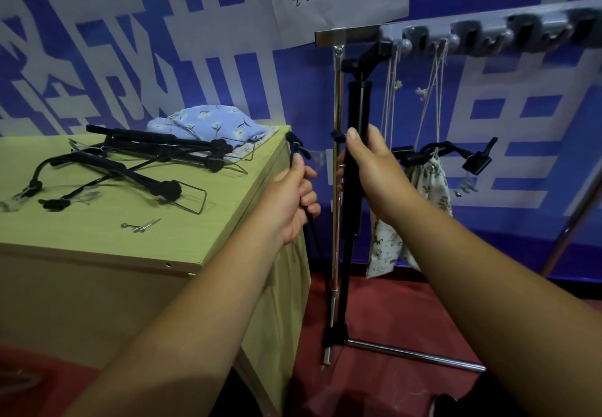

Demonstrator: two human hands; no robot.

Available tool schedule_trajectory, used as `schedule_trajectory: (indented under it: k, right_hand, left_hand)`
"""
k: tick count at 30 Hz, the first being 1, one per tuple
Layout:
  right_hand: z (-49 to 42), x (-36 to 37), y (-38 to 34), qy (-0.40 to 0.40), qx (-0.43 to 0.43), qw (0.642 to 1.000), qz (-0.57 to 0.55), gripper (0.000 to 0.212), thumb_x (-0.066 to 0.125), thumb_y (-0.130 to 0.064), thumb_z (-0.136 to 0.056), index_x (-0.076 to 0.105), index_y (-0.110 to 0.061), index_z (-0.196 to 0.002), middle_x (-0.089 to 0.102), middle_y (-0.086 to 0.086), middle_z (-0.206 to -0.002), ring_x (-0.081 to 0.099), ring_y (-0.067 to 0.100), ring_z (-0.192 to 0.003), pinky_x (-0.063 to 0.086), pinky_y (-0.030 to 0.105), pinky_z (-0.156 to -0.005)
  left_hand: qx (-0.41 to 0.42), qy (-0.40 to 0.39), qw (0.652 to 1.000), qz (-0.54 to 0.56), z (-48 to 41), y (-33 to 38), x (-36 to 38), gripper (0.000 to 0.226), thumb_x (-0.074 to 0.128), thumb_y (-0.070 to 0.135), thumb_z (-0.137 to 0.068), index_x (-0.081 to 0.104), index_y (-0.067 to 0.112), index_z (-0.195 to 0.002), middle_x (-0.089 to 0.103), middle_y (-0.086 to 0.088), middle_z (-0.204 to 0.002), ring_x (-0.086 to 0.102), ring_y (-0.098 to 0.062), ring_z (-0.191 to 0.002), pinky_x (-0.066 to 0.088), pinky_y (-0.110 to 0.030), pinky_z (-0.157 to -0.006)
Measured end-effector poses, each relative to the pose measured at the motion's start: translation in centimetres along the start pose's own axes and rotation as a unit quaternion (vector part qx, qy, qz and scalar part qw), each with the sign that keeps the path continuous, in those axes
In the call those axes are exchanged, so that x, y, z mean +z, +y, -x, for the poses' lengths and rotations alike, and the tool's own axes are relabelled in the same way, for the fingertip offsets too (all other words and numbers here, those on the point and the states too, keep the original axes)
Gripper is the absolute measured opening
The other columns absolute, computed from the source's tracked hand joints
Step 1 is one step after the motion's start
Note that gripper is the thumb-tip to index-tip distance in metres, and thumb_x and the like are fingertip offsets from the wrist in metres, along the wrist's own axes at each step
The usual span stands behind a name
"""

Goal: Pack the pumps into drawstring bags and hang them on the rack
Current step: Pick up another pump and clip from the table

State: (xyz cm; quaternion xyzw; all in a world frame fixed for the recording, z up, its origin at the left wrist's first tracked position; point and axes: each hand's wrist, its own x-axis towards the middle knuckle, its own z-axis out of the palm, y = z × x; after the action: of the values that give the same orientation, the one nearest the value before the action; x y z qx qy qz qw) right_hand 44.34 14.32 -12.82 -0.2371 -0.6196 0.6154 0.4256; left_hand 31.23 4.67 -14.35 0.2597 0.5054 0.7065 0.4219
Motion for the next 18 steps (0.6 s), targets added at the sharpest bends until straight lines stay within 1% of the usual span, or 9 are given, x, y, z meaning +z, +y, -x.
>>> schedule_trajectory:
  k: [2, 4, 7, 10, 12, 14, 16, 18]
  right_hand:
    - [0.1, 0.1, 0.4, 0.004, -0.012, 0.999, 0.035, 0.024, 0.054, -0.048, -0.112, 0.056, -0.031, -0.128, 0.062, 0.002, -0.094, 0.064, 0.017, -0.081, 0.059, 0.037, -0.075]
    - [0.4, 0.3, 0.8, 0.009, -0.017, 0.998, 0.053, 0.020, 0.053, -0.046, -0.113, 0.054, -0.031, -0.125, 0.062, 0.001, -0.092, 0.064, 0.014, -0.079, 0.058, 0.037, -0.077]
    - [0.6, 0.8, 1.6, 0.018, -0.015, 0.998, 0.064, 0.020, 0.054, -0.049, -0.111, 0.053, -0.030, -0.117, 0.064, -0.001, -0.091, 0.067, 0.012, -0.076, 0.060, 0.045, -0.079]
    - [0.7, 1.0, 2.2, 0.010, 0.000, 0.998, 0.068, 0.023, 0.055, -0.054, -0.109, 0.053, -0.033, -0.118, 0.066, -0.002, -0.092, 0.069, 0.013, -0.080, 0.063, 0.057, -0.085]
    - [0.8, 1.2, 2.7, -0.001, 0.003, 0.996, 0.086, 0.024, 0.055, -0.059, -0.106, 0.053, -0.038, -0.119, 0.068, -0.007, -0.092, 0.070, 0.013, -0.083, 0.062, 0.057, -0.091]
    - [1.1, 1.5, 3.2, -0.009, 0.009, 0.995, 0.099, 0.036, 0.055, -0.067, -0.101, 0.053, -0.040, -0.125, 0.070, -0.012, -0.093, 0.072, 0.014, -0.089, 0.061, 0.058, -0.098]
    - [1.4, 1.6, 3.7, -0.019, 0.018, 0.994, 0.110, 0.052, 0.056, -0.074, -0.095, 0.051, -0.040, -0.133, 0.071, -0.015, -0.099, 0.071, 0.016, -0.098, 0.059, 0.061, -0.102]
    - [1.5, 1.4, 4.1, -0.022, 0.021, 0.993, 0.112, 0.056, 0.055, -0.078, -0.092, 0.051, -0.040, -0.133, 0.071, -0.016, -0.100, 0.071, 0.016, -0.099, 0.058, 0.062, -0.103]
  left_hand:
    - [0.023, -0.002, 1.000, -0.005, 0.1, 0.0, -0.2, 0.042, 0.048, 0.053, -0.109, 0.053, 0.016, -0.088, 0.023, 0.003, -0.058, 0.020, -0.013, -0.052, 0.024, -0.026, -0.050]
    - [0.033, -0.004, 0.999, -0.014, 0.3, -0.1, -0.1, 0.043, 0.046, 0.052, -0.110, 0.052, 0.016, -0.087, 0.024, 0.003, -0.058, 0.020, -0.013, -0.052, 0.022, -0.028, -0.051]
    - [0.037, -0.012, 0.999, -0.022, 0.4, -0.2, 0.3, 0.043, 0.046, 0.053, -0.110, 0.051, 0.017, -0.087, 0.025, 0.003, -0.057, 0.021, -0.013, -0.050, 0.022, -0.029, -0.050]
    - [0.040, -0.007, 0.999, -0.030, 0.3, -0.9, 0.6, 0.044, 0.045, 0.054, -0.110, 0.051, 0.017, -0.087, 0.024, 0.003, -0.056, 0.022, -0.013, -0.048, 0.021, -0.029, -0.050]
    - [0.045, 0.000, 0.999, -0.028, 0.1, -1.5, 0.6, 0.044, 0.045, 0.054, -0.110, 0.052, 0.018, -0.086, 0.024, 0.003, -0.056, 0.022, -0.012, -0.047, 0.021, -0.030, -0.050]
    - [0.052, 0.006, 0.999, -0.014, 0.0, -1.8, 0.8, 0.044, 0.043, 0.053, -0.111, 0.052, 0.018, -0.086, 0.024, 0.004, -0.056, 0.023, -0.011, -0.047, 0.021, -0.029, -0.050]
    - [0.059, 0.005, 0.998, -0.001, -0.1, -1.5, 1.2, 0.044, 0.042, 0.051, -0.112, 0.052, 0.017, -0.086, 0.025, 0.004, -0.056, 0.025, -0.011, -0.046, 0.022, -0.028, -0.049]
    - [0.059, 0.004, 0.998, 0.003, -0.2, -1.1, 1.3, 0.044, 0.041, 0.050, -0.112, 0.051, 0.015, -0.087, 0.026, 0.004, -0.055, 0.025, -0.011, -0.046, 0.023, -0.028, -0.048]
